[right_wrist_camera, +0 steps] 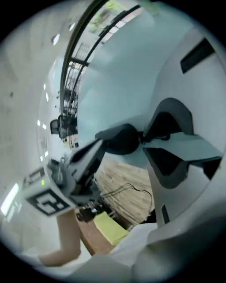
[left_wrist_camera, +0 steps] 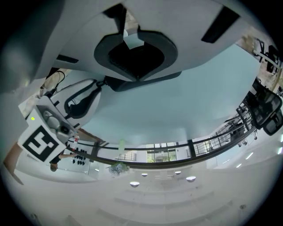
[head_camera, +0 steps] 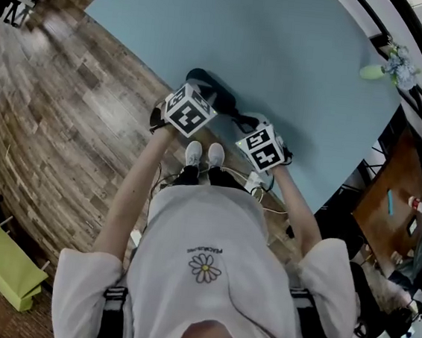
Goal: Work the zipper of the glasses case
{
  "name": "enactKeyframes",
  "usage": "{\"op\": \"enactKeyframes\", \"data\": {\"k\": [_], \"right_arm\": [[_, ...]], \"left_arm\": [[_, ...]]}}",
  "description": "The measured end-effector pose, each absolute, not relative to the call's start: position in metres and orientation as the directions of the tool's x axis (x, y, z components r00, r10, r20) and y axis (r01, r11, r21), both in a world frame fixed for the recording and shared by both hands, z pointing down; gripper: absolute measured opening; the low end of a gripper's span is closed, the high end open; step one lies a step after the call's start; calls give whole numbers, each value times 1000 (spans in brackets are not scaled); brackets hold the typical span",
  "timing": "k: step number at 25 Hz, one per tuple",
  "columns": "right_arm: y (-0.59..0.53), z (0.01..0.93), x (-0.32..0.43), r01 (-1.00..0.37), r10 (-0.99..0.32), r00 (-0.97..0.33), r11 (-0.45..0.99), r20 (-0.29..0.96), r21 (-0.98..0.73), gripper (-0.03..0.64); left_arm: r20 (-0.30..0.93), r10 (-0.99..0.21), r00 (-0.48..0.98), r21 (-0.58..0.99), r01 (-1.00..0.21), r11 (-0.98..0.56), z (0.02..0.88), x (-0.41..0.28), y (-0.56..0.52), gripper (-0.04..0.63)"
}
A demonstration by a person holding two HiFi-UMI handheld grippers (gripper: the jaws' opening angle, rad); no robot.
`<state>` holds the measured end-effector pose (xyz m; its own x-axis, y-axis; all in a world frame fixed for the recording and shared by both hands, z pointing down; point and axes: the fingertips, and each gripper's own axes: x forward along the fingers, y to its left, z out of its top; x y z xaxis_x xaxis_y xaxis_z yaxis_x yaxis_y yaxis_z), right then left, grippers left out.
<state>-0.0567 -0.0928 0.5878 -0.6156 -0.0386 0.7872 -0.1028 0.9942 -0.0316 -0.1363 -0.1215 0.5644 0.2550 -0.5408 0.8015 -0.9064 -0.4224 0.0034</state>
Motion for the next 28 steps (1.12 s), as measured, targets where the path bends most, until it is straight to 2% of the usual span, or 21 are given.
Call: {"op": "enactKeyframes", "data": {"k": [1,3,11,13,14,17,21,24,28], "right_arm": [[-101,591,-55,-175,-56,-614,982,788,-67,72],[-107,596,-56,-252,-65,-612,961,788,-117,84],[-99,602,-73,-318,-130,-584,945,801,-79,89],[-99,603,-72,-330,-149,-569,942,809,-59,70],[-100,603,-70,-335,-155,-560,941,814,-51,32],[-102,604,-67,-353,-164,-534,935,829,-42,9],[-99,603,-68,-324,-158,-500,946,852,-15,8],[-82,602,-72,-304,-78,-530,947,844,-104,8],[-65,602,-99,-237,-50,-563,966,825,-103,6]], "left_arm": [[801,-541,256,3,-906,-424,564,-137,-121,29],[803,-537,259,3,-903,-430,564,-136,-122,29],[800,-540,263,1,-899,-438,565,-133,-123,29],[798,-541,265,2,-899,-438,564,-133,-123,29],[797,-542,267,3,-899,-438,564,-133,-123,29],[792,-547,271,7,-900,-436,564,-133,-123,29],[793,-549,265,-4,-898,-439,564,-133,-121,29],[793,-550,263,-12,-895,-446,564,-132,-122,29],[798,-544,259,-23,-889,-457,565,-134,-122,29]]}}
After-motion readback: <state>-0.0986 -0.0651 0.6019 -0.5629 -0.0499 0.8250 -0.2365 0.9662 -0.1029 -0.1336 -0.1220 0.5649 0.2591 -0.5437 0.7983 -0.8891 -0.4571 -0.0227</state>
